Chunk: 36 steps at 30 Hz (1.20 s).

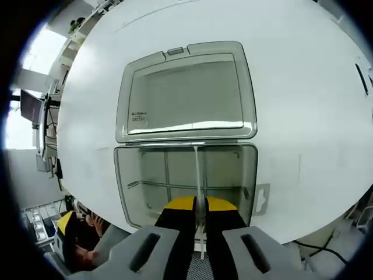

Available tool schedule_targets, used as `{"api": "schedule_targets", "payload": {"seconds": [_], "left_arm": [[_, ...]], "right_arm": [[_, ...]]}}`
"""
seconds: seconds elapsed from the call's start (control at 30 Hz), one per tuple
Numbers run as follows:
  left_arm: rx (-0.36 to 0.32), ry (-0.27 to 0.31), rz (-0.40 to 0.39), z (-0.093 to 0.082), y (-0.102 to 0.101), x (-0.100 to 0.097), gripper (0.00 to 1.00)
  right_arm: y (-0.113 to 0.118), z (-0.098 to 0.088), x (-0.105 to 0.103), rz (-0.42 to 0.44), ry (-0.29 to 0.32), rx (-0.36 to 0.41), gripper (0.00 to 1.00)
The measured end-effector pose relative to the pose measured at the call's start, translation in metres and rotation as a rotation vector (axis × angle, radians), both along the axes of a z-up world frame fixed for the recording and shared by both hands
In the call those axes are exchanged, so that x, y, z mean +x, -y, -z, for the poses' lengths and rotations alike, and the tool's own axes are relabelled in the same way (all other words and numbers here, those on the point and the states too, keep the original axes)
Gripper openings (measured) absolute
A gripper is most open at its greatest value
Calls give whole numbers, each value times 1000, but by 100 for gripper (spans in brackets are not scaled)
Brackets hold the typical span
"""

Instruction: Insert the divider into the dual guide fixture by aligning both edges with the guide slots and pushing it downward to the bottom, including one-sided entry, uneven engagement, binding, and posture correction.

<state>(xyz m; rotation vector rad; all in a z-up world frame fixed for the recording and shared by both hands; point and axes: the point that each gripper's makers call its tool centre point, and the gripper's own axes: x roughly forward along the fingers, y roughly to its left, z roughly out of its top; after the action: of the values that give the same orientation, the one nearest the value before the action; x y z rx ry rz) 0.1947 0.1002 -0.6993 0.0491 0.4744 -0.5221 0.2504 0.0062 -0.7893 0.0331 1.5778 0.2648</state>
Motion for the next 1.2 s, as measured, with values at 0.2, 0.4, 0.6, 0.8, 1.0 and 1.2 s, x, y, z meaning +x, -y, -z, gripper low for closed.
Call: {"api": "schedule_targets", "payload": {"seconds": [0.2, 0.4, 0.6, 0.8, 1.0, 1.2], "left_arm": [[1, -1, 4, 1, 1, 0, 60], [5, -1, 8, 2, 2, 0, 60], [5, 1, 9, 1, 2, 0, 60], [8, 2, 11, 1, 2, -1, 60], [9, 2, 13, 0, 3, -1, 60], [7, 1, 10, 1, 2, -1, 60]], "right_arm": [[2, -2, 1, 17, 11, 13, 0], [3, -3, 3, 21, 20, 14, 0], [2, -7, 0, 23, 31, 22, 0], [3, -10, -3, 29, 37, 26, 0], [2, -7, 1, 18, 36, 38, 0], [4, -1, 6, 21, 30, 27, 0]]}}
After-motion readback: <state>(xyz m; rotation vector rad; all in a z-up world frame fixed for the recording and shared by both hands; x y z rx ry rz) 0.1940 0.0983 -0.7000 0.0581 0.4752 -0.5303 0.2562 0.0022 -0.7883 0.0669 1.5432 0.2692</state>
